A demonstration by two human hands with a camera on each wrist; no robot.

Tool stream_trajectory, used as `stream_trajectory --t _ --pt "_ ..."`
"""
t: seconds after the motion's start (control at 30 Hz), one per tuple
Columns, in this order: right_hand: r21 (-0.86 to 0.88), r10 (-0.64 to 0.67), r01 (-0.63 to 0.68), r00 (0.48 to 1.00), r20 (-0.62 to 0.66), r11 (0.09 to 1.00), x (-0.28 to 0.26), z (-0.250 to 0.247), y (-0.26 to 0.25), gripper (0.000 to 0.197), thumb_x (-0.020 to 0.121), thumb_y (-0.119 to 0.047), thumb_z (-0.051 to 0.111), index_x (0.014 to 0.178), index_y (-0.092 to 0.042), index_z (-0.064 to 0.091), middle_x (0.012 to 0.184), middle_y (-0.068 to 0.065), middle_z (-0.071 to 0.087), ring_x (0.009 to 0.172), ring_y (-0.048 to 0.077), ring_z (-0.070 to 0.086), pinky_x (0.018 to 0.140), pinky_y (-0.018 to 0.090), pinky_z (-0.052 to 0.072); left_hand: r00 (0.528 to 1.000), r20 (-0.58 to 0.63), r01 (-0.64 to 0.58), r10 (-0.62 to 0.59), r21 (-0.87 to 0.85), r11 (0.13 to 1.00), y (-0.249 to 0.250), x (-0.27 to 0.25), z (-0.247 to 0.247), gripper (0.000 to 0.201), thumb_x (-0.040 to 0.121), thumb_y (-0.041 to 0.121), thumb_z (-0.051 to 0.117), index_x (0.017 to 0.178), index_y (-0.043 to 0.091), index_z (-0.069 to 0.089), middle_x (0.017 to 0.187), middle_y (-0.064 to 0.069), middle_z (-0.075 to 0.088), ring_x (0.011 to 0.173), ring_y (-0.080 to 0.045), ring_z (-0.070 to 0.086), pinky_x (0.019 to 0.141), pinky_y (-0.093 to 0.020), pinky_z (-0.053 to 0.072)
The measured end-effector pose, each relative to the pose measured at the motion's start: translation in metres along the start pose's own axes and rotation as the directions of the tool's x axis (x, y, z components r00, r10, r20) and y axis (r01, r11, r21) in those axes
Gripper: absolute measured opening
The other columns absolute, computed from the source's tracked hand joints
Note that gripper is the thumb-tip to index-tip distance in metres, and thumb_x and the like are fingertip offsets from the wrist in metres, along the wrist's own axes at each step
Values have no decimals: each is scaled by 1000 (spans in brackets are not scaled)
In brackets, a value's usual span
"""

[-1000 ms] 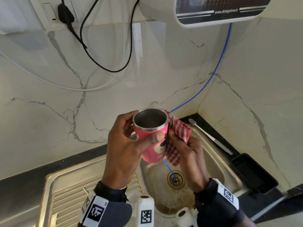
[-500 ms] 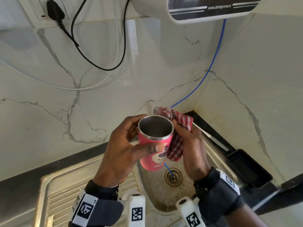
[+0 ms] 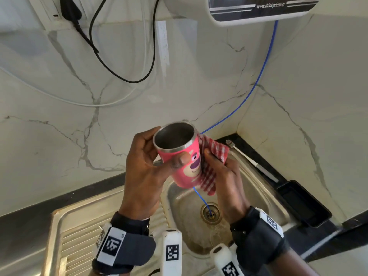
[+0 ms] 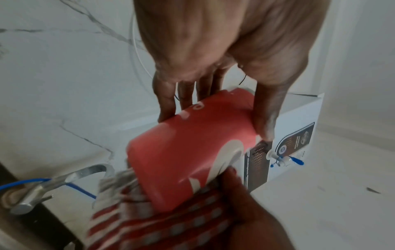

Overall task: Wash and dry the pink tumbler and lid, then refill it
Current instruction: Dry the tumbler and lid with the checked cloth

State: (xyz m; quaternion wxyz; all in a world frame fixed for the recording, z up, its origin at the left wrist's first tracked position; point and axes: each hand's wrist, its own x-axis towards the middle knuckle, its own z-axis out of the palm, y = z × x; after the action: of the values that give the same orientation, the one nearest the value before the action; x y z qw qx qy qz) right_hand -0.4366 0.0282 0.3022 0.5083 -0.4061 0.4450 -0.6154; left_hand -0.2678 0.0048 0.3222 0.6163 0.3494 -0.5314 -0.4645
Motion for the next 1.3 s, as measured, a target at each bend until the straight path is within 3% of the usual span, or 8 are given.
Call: stream_trajectory --t 0.1,0.27,0.47,0.67,0.9,1.0,1.17,1.3 --pt "215 206 -194 978 -36 957 -3 1 12 30 108 -26 48 123 -10 68 115 13 77 108 34 74 100 53 55 997 -74 5 -13 -111 994 -1 0 1 84 58 36 102 129 17 61 129 -6 73 121 -37 71 93 -61 61" --pt "461 415 -380 910 28 802 -5 10 28 44 107 -40 47 133 -10 66 126 16 73 116 34 71 100 48 54 989 -147 -2 -23 -167 986 -14 -10 11 94 63 40 100 137 9 51 130 -9 71 118 -34 72 87 -47 64" --pt "466 436 -396 900 26 791 -15 -3 35 40 105 -34 50 135 -12 64 124 17 73 117 37 70 101 55 53 964 -265 -17 -2 -68 998 -28 -11 -2 71 65 29 92 126 25 55 133 -8 67 118 -29 72 90 -53 65" --pt "489 444 -375 896 -29 788 -7 1 35 42 107 -36 47 135 -9 62 124 17 73 112 36 72 87 47 60 982 -187 20 -37 -93 995 -33 -21 9 70 68 27 90 130 20 57 130 -8 70 119 -36 71 90 -57 63" --pt "417 495 -445 869 -13 793 -24 -15 43 40 103 -36 53 131 -11 65 122 18 74 115 40 70 105 61 49 965 -256 49 -57 -36 998 -35 -14 -7 75 66 32 95 129 21 56 132 -6 69 118 -35 72 92 -74 57" --pt "422 486 -424 872 -47 801 -19 -15 38 43 102 -39 52 133 -12 64 124 17 73 117 40 69 98 57 54 977 -205 51 -57 -34 998 -33 -24 -1 82 62 39 98 130 20 56 131 -6 70 119 -34 71 94 -69 58" --pt "394 529 -469 847 -54 791 -24 -10 40 37 107 -34 47 128 -10 66 119 17 75 113 39 71 103 58 51 987 -154 41 -36 29 999 -35 -35 12 77 67 33 91 132 19 53 128 2 71 118 -22 71 86 -30 61" --pt "317 486 -450 873 -39 835 -34 -24 30 37 103 -34 51 128 -13 68 119 18 75 110 40 72 105 62 49 981 -191 30 -17 64 997 -37 -32 -7 80 65 33 94 132 19 52 127 3 70 117 -21 71 86 -28 60"
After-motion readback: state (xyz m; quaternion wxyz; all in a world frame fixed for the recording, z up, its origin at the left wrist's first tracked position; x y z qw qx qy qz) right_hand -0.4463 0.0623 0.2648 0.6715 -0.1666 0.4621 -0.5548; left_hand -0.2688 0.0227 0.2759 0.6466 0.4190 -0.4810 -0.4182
